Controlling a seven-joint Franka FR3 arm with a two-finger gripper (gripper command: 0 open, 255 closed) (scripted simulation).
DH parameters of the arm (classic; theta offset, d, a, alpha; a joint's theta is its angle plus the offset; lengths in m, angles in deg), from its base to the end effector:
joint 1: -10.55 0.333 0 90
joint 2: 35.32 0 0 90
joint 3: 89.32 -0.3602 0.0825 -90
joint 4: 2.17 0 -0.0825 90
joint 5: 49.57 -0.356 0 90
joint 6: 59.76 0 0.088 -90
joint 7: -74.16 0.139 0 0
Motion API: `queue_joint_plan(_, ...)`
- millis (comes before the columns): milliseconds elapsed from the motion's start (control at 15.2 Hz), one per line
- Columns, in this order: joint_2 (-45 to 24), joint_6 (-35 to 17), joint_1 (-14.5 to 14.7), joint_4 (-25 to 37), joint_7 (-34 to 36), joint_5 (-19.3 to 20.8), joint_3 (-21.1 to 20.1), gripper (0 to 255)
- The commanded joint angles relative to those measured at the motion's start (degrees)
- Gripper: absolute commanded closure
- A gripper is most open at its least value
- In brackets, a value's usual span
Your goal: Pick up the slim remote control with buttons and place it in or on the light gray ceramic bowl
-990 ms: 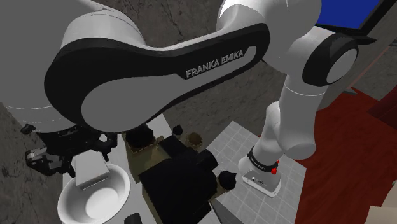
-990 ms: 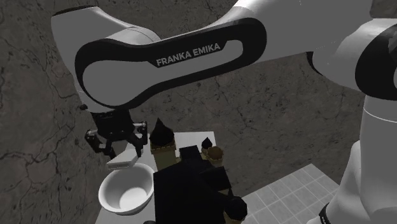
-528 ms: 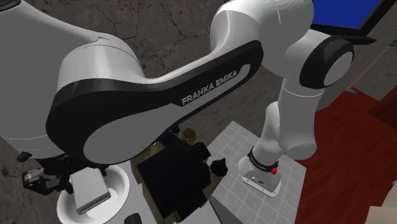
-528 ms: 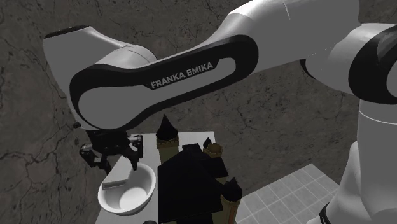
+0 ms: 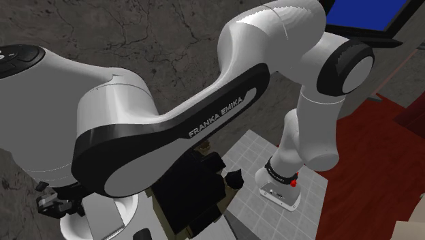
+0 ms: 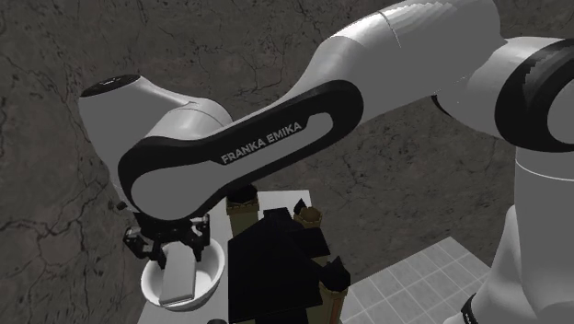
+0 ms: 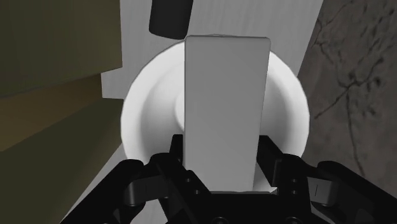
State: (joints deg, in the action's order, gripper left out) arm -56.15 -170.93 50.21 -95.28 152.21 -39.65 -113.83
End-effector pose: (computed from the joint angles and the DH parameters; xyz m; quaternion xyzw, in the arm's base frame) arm 0.3244 0.5558 0.4453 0.9949 -0.1009 0.0038 0.0084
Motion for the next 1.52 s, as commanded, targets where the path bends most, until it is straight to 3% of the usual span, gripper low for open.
queue_joint_plan(0, -0.25, -0.81, -0.15, -0.70, -0.05, 0.12, 0.15, 255)
queue_joint_plan(462, -0.26, -0.80, -0.18, -0.68, -0.04, 0.14, 0.12, 255)
queue_joint_plan(528, -0.22, -0.83, -0.18, -0.76, -0.02, 0.12, 0.11, 0)
queue_joint_plan(858, -0.26, -0.80, -0.18, -0.68, -0.04, 0.14, 0.12, 0)
queue_joint_plan(1122, 1.02, 5.93, 0.02, 4.91, -0.63, -0.65, -0.29, 0)
queue_joint_plan(1452, 1.02, 5.93, 0.02, 4.91, -0.63, -0.65, -0.29, 0)
